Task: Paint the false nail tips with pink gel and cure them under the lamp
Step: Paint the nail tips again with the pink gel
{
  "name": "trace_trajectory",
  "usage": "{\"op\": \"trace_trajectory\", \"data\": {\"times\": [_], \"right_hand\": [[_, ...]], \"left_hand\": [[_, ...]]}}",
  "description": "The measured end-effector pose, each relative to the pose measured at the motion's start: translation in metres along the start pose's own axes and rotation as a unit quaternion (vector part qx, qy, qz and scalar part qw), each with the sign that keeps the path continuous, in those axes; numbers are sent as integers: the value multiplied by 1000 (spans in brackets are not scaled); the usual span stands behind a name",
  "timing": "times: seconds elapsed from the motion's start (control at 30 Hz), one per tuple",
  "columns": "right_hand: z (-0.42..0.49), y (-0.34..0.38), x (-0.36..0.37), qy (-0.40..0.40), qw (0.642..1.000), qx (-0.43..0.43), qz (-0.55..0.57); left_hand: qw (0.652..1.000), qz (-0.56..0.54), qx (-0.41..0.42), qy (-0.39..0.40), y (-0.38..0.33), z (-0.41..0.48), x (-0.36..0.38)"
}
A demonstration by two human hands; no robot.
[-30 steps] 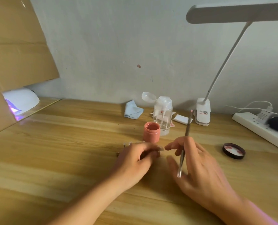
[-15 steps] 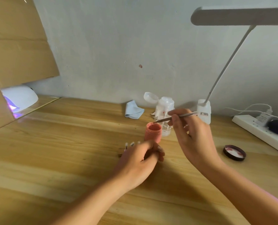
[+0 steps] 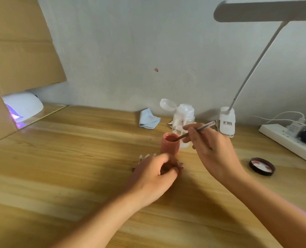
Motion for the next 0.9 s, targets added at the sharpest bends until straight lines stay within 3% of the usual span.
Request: {"op": "trace_trajectory", "data": {"times": [0.17,0.3,0.47,0.63,0.9], "right_hand": [[-34,-1,-26,-57,964,58,252],[-57,-22,-29,-102,924,166,329],[-61,-23,-23,-73,886,192,416],[-63,-13,-17,29,916,144,374],[-64,-11,-12,61,935,148,316]], "left_hand": [[999,47,17,12,0,3,2],[999,34,17,26,-1,2,5],[999,12,11,30,0,2,7],[999,1,10,36,2,3,7],[999,-6,17,39,3,4,9]]}}
Point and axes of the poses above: each hand's wrist, its own z-axis towards the middle knuckle, its own x-axis out of the palm, y = z × x, the point moved 5 cm from there along z, towards the middle knuckle, and after that the axes turned 9 degrees about z, right-handed, at the moved point
